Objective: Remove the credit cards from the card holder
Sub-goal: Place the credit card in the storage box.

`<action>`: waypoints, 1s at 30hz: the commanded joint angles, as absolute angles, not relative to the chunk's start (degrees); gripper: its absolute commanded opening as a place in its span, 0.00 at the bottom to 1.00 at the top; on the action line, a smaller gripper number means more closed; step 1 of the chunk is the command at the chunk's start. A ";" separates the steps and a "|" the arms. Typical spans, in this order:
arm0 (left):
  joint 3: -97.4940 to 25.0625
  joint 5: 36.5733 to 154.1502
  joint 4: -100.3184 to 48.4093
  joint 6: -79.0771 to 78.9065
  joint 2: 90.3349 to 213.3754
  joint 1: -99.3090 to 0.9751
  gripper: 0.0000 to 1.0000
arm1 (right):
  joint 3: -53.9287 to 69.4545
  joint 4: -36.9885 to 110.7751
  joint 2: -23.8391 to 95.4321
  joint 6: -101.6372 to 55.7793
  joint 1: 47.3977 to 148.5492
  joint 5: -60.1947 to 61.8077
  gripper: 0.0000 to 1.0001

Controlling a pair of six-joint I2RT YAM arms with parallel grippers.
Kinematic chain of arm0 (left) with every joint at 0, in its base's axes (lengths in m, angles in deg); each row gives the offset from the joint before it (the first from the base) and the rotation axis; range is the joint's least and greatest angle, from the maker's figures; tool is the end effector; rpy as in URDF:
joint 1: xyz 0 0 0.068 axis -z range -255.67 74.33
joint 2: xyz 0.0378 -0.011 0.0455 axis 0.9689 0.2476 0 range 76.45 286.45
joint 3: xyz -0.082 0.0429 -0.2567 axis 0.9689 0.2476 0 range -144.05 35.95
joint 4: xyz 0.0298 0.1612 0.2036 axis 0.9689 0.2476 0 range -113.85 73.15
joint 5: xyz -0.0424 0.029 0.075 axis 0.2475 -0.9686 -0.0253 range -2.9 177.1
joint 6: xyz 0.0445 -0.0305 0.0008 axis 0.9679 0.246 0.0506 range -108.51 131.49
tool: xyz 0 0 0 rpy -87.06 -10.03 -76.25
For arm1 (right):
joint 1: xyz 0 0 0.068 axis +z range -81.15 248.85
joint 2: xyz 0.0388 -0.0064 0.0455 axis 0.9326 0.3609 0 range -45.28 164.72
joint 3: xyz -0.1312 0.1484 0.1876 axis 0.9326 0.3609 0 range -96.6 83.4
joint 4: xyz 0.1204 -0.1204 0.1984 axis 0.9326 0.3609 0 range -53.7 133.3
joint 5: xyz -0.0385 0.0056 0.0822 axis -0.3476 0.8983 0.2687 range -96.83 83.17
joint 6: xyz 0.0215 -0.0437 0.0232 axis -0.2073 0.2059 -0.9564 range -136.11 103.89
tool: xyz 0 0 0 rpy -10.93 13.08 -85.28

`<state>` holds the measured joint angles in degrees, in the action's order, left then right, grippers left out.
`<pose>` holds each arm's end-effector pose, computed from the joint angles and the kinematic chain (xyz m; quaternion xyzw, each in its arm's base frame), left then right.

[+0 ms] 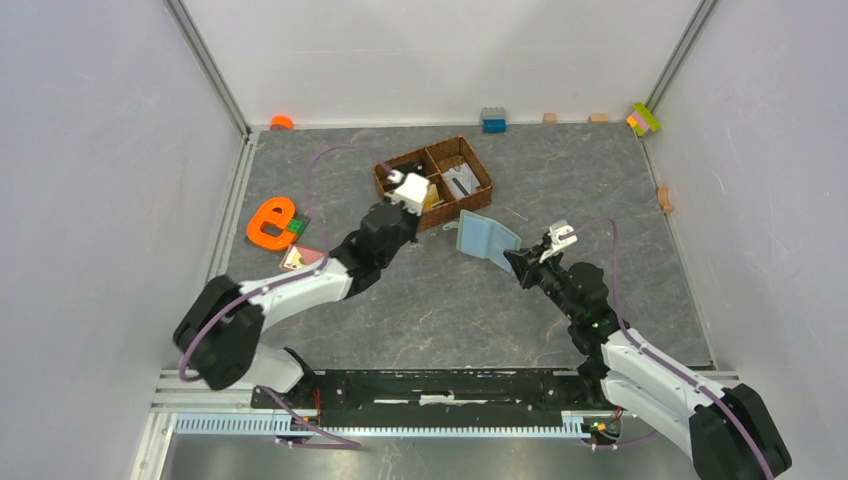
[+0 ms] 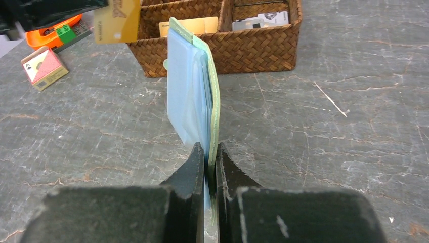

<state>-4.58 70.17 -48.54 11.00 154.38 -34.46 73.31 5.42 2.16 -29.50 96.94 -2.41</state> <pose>0.2334 -0.1907 0.2468 0.1825 0.7562 -0.1124 0.6182 0.1587 0.0879 0.1946 -0.1209 0.7359 0.2626 0.6122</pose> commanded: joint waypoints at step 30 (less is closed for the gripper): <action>-37.95 55.29 -30.61 57.36 187.56 -31.67 0.02 | 80.71 3.32 -14.16 -30.05 96.91 -21.15 0.00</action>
